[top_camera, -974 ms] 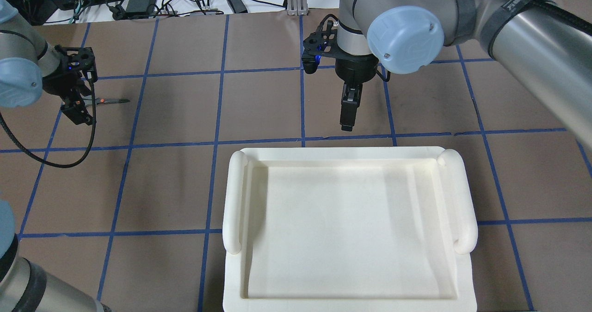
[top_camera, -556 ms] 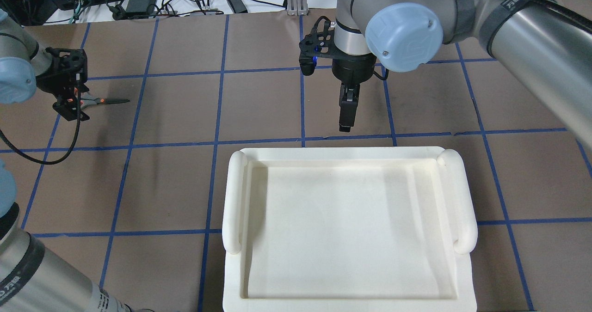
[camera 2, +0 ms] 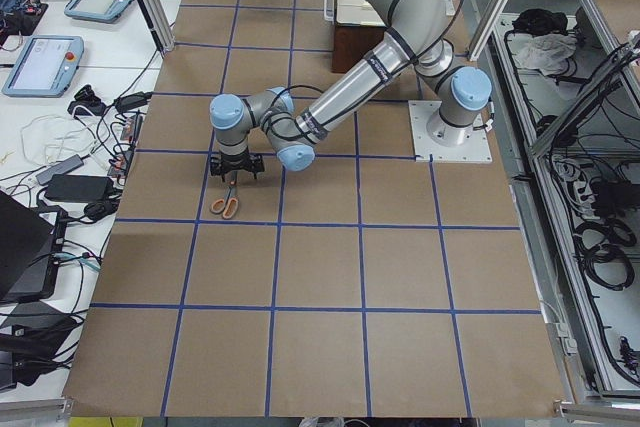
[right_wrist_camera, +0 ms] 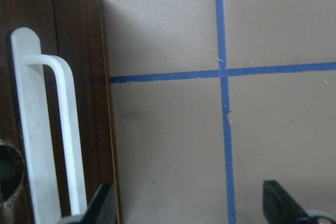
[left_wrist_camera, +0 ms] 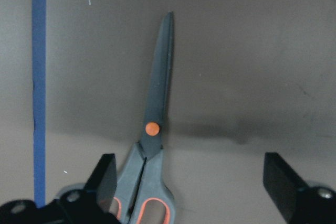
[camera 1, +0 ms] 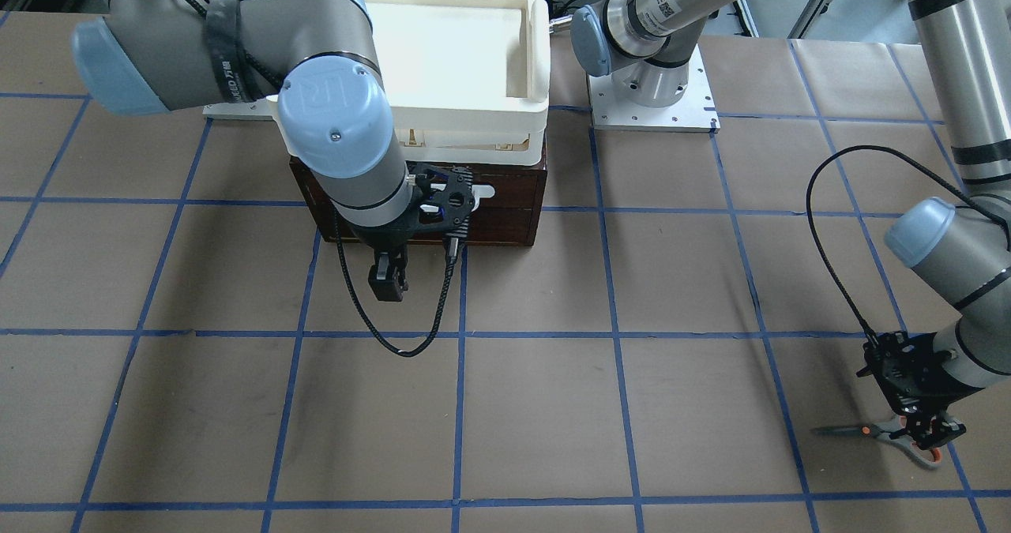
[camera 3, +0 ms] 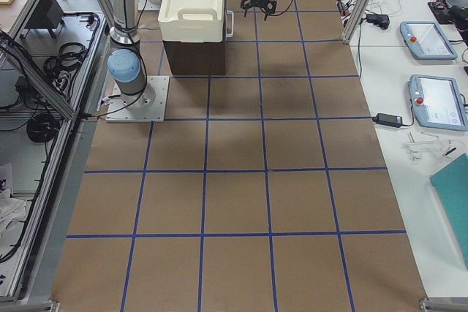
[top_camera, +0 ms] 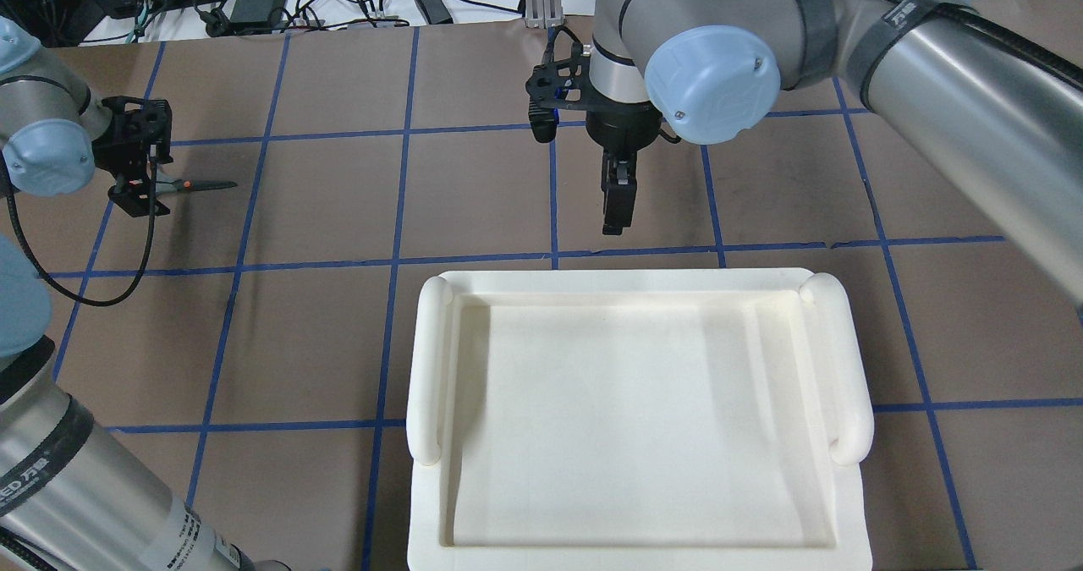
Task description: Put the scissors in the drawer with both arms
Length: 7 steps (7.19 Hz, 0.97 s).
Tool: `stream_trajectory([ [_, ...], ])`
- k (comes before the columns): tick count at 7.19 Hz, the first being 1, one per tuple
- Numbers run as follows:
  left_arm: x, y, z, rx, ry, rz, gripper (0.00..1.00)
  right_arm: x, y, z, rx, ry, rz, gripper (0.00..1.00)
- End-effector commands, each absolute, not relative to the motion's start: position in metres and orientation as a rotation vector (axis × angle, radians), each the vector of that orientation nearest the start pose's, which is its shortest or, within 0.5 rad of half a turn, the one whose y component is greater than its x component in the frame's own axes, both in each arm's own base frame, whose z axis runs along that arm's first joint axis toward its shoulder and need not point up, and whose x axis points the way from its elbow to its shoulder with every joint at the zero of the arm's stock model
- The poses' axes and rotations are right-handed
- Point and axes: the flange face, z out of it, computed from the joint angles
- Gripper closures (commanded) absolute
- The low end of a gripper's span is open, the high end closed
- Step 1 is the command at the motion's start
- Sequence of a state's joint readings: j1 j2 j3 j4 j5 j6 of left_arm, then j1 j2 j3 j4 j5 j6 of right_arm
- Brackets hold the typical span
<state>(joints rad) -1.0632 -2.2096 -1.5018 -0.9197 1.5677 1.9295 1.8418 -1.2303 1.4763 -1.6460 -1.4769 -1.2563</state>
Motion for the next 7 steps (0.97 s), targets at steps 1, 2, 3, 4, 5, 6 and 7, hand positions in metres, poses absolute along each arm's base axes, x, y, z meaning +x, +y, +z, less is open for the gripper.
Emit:
stream_trajectory([
  [1,0.228,-0.682,0.192,2.075,2.238,-0.049,0.02,0.311,-0.54,0.337,-2.051,2.089,0.258,0.0],
  [2,0.23,-0.685,0.186,2.107,2.213,-0.043,0.02,0.312,-0.544,0.34,-2.029,2.062,0.342,0.0],
  [3,0.231,-0.687,0.182,2.123,2.197,-0.042,0.02,0.314,-0.552,0.342,-2.022,2.05,0.366,0.0],
  [4,0.232,-0.69,0.174,2.145,2.185,-0.038,0.02,0.314,-0.551,0.339,-2.013,2.043,0.392,0.0],
  [5,0.233,-0.692,0.172,2.146,2.185,-0.04,0.02,0.316,-0.548,0.337,-2.015,2.036,0.404,0.0],
  [6,0.234,-0.693,0.169,2.149,2.186,-0.037,0.02,0.315,-0.544,0.333,-2.013,2.033,0.426,0.0],
  [7,0.234,-0.693,0.166,2.158,2.181,-0.035,0.02,0.315,-0.54,0.326,-2.012,2.029,0.437,0.0],
])
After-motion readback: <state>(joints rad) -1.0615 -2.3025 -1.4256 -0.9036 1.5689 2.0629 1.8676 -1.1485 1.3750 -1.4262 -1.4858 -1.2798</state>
